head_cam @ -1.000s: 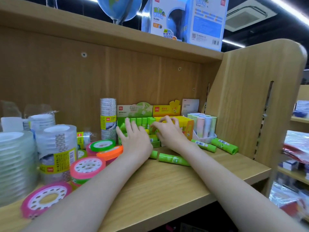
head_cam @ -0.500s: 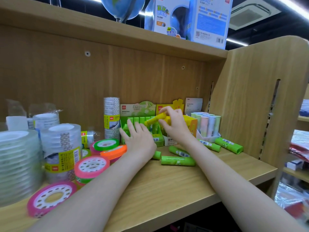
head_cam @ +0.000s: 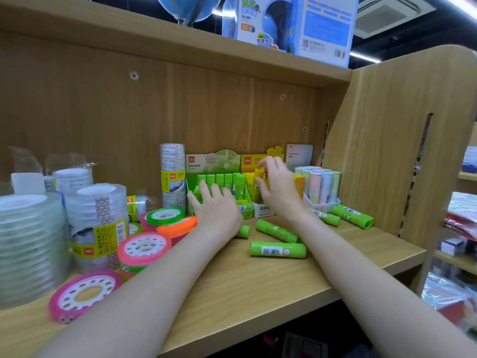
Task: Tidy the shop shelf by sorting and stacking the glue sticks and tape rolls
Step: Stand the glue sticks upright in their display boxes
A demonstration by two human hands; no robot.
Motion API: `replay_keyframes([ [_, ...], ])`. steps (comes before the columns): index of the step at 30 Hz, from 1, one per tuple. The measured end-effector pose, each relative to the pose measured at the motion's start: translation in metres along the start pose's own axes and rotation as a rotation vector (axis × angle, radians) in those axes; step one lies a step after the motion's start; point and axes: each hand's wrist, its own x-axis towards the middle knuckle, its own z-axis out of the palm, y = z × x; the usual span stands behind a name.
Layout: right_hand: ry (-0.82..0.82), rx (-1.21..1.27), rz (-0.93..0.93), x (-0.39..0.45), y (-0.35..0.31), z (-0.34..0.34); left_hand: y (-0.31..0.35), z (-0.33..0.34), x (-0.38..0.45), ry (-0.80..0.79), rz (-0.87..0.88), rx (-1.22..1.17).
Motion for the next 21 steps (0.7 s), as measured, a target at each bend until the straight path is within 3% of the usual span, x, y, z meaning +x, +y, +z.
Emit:
replay_keyframes([
  [2, -0.127, -0.217, 0.008, 0.000, 0.000, 0.006, -0.001, -0.001, 0.000, -0.007, -0.003, 0.001],
  [4, -0.157, -0.245, 0.064, 0.005, -0.004, 0.006, 0.000, -0.002, 0.000, -0.018, -0.004, 0.001],
  [8, -0.179, 0.150, 0.137, -0.006, -0.019, -0.033, 0.001, -0.003, -0.001, -0.025, -0.008, 0.002],
  [10, -0.396, 0.339, 0.081, -0.027, -0.025, -0.067, 0.001, -0.004, -0.001, -0.033, -0.008, 0.001],
  [12, -0.698, 0.313, 0.079, -0.048, -0.025, -0.092, 0.001, -0.004, -0.002, -0.036, -0.001, 0.000],
  [14, -0.895, 0.239, 0.080, -0.059, -0.020, -0.099, 0.000, -0.004, -0.003, -0.034, 0.005, -0.004],
  [16, -0.908, 0.210, 0.036, -0.063, -0.017, -0.094, -0.001, -0.004, -0.003, -0.035, 0.010, -0.010],
  [21, -0.709, 0.134, 0.079, -0.063, 0.000, -0.076, -0.001, -0.006, -0.003, -0.040, 0.029, -0.014],
])
